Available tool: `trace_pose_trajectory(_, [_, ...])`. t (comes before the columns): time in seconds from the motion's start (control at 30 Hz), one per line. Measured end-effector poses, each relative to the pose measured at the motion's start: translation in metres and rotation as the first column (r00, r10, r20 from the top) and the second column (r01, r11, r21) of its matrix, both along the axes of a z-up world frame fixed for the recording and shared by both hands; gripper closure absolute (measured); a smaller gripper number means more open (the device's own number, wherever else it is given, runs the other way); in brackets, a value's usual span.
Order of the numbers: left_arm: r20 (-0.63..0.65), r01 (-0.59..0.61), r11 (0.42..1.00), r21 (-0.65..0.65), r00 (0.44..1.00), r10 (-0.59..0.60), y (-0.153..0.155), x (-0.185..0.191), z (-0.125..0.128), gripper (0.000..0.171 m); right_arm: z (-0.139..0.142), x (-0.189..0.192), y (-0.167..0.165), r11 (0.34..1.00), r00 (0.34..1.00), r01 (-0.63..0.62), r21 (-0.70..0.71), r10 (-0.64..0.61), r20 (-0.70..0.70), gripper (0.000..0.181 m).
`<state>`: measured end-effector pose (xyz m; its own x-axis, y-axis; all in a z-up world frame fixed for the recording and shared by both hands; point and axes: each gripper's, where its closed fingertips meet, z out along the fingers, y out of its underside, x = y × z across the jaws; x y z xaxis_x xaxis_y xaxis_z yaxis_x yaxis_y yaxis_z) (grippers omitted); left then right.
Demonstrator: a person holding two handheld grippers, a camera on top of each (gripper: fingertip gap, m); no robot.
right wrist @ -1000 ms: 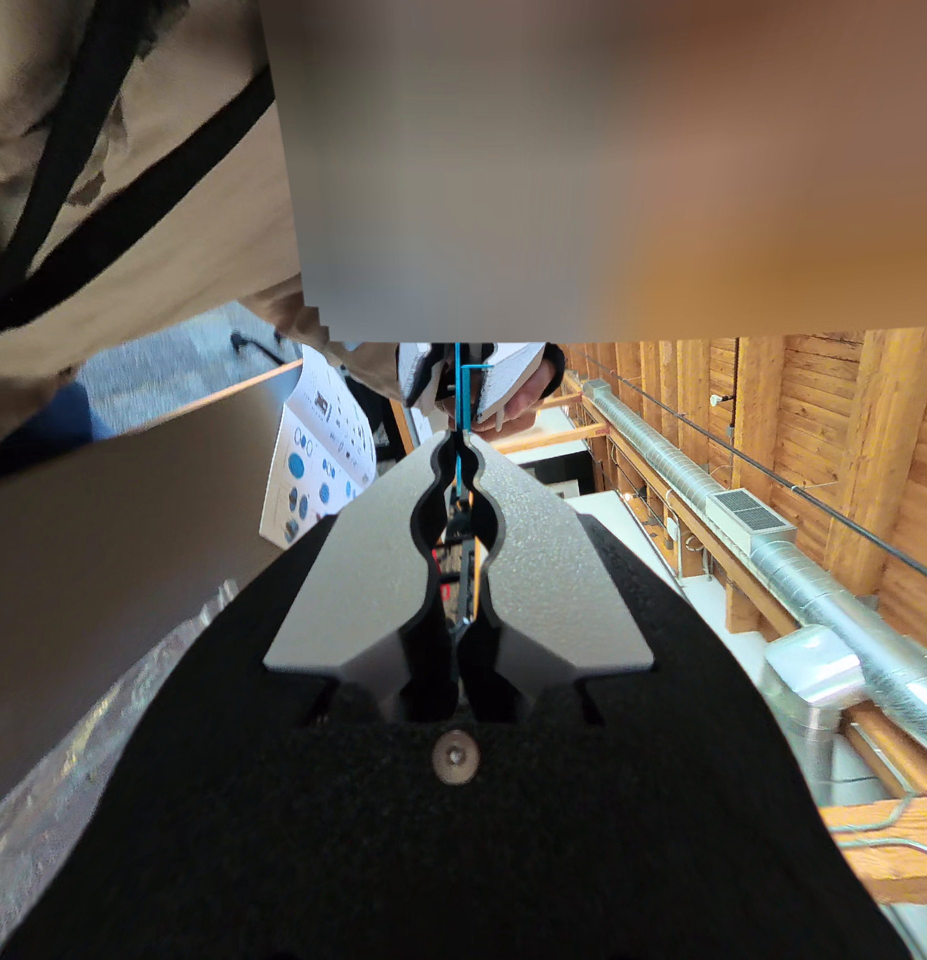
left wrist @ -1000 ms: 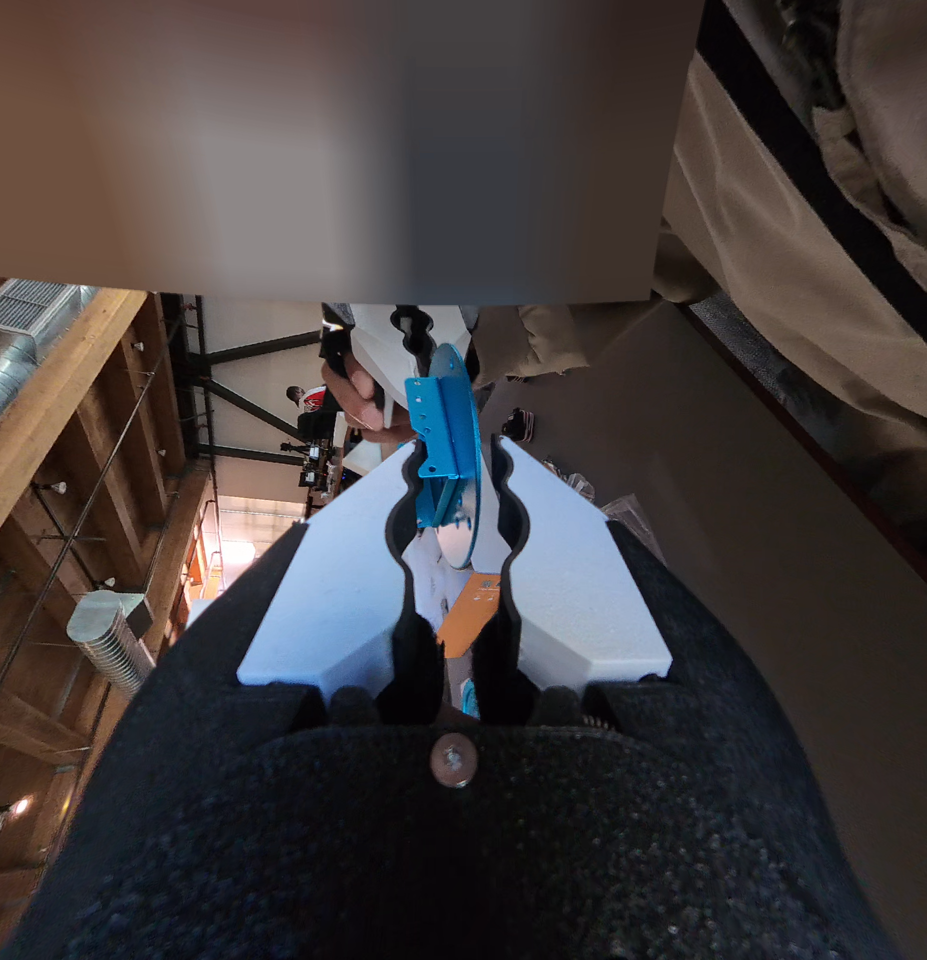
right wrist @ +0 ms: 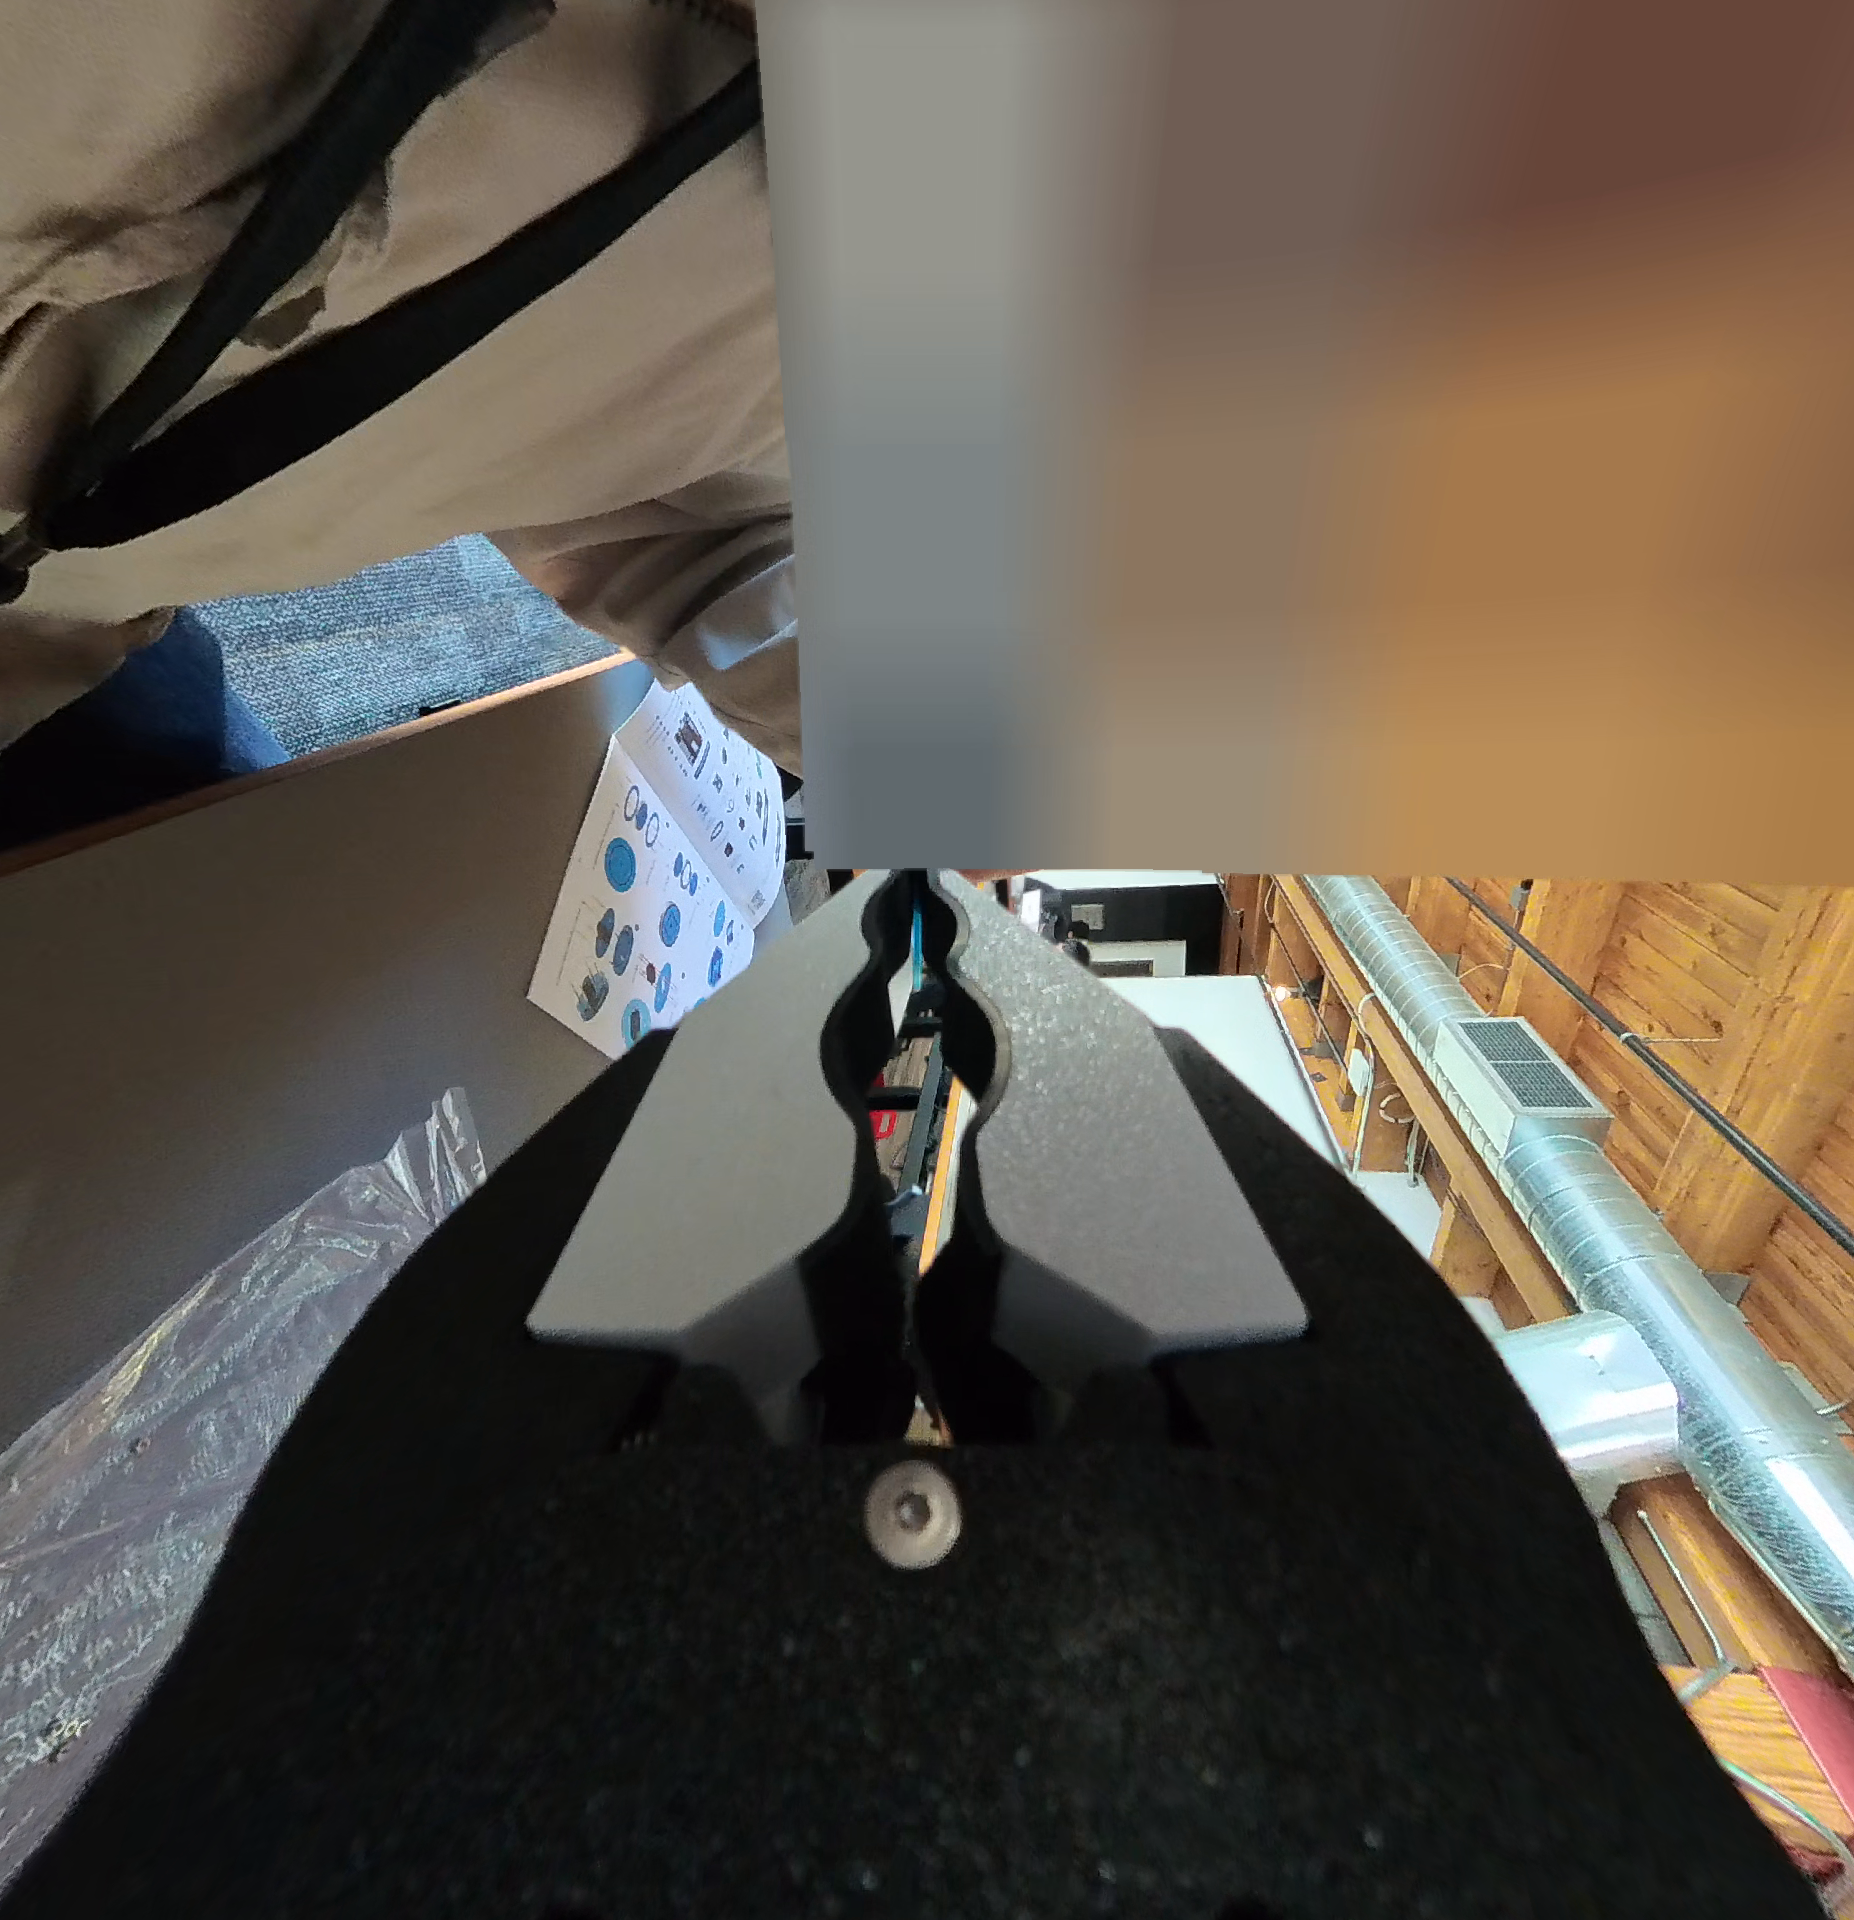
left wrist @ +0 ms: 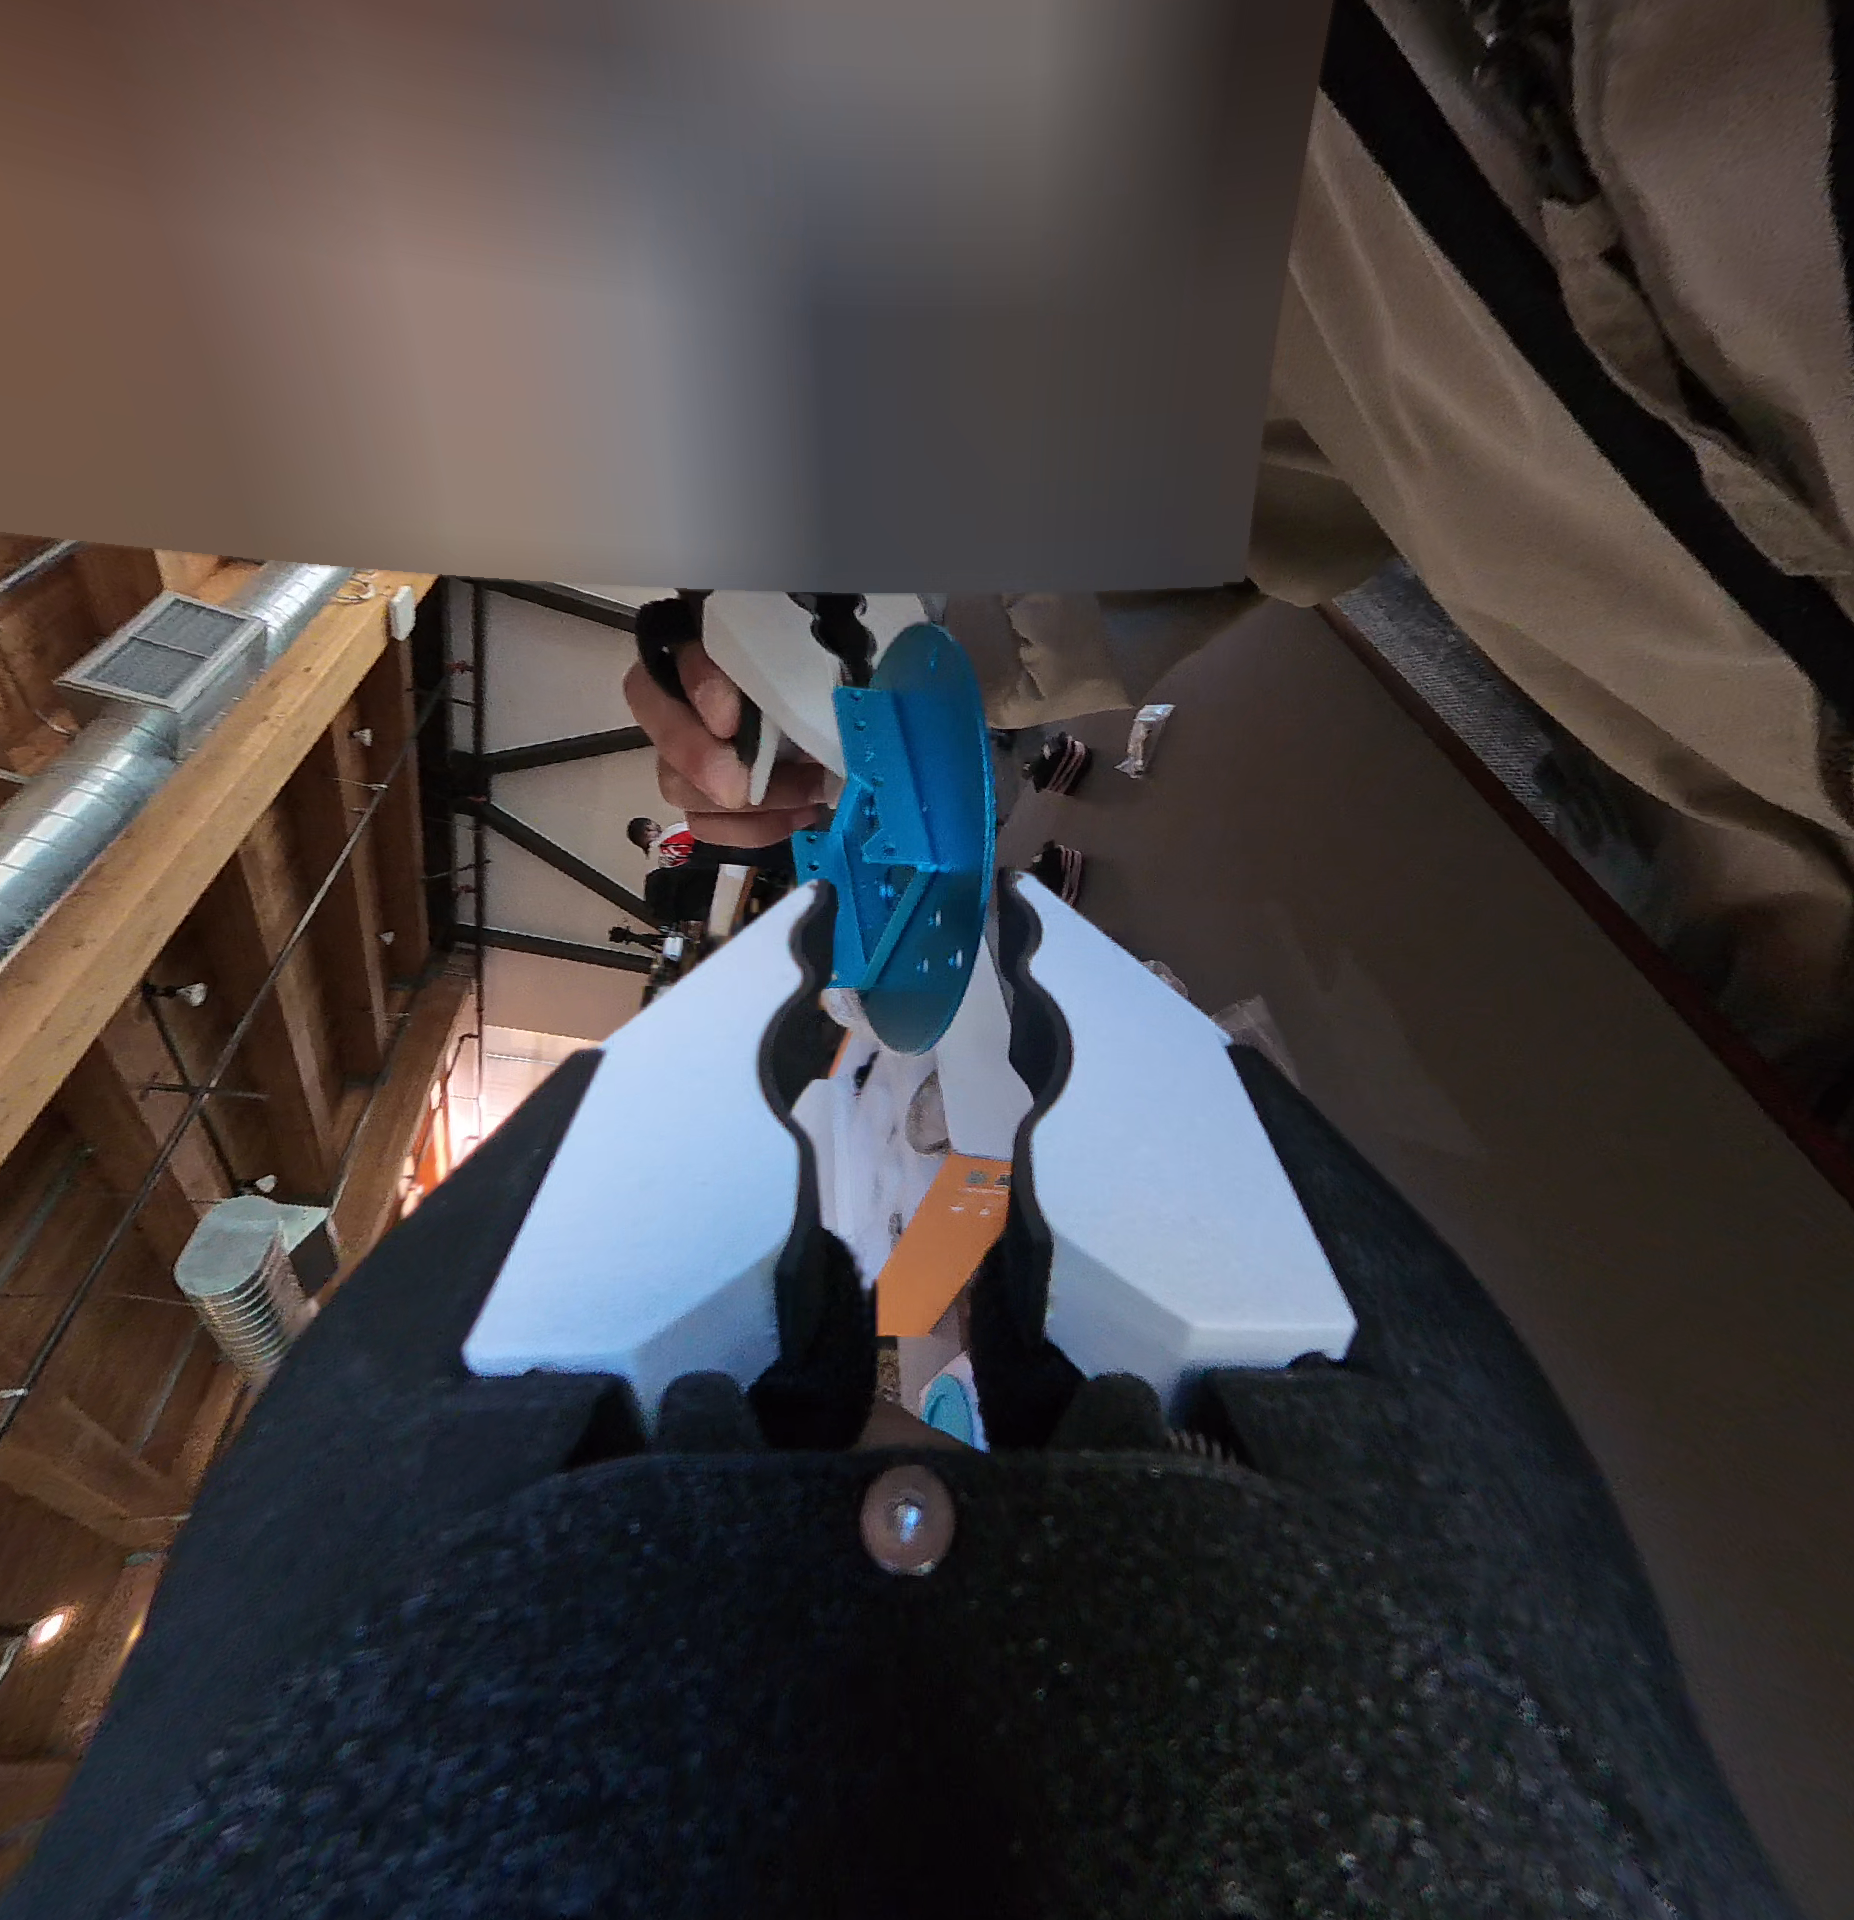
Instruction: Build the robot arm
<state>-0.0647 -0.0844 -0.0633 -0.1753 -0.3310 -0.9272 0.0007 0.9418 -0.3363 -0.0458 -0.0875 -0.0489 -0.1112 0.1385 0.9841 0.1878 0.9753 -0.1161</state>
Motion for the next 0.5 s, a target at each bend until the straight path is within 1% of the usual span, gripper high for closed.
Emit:
trace_pose_trajectory(0.07, [-0.03, 0.005, 1.0, -0.022, 1.0, -0.006, 0.0, -0.003, -0.004, 0.15, -0.001, 0.001, 0.003, 1.0, 1.0, 0.019, 0.013, -0.019, 0.0, 0.181])
trace_pose_trajectory(0.23, [-0.062, 0.013, 0.997, -0.076, 0.998, -0.017, -0.004, -0.011, -0.006, 0.154, -0.004, 0.005, 0.014, 0.998, 0.999, 0.053, 0.014, -0.053, 0.008, 0.181])
trace_pose_trajectory(0.27, [-0.063, 0.009, 0.997, -0.079, 0.998, -0.014, -0.004, -0.011, -0.006, 0.153, -0.006, 0.005, 0.015, 0.998, 0.999, 0.054, 0.014, -0.054, 0.008, 0.181])
trace_pose_trajectory(0.4, [-0.083, -0.044, 0.996, -0.073, 0.996, 0.038, 0.008, -0.008, -0.007, 0.139, -0.008, 0.004, 0.017, 0.999, 0.999, 0.041, 0.012, -0.041, -0.001, 0.181])
trace_pose_trajectory(0.5, [-0.115, -0.057, 0.996, -0.071, 0.992, 0.048, 0.009, -0.003, -0.011, 0.135, -0.009, 0.003, 0.019, 0.999, 0.999, 0.039, 0.022, -0.039, -0.01, 0.181])
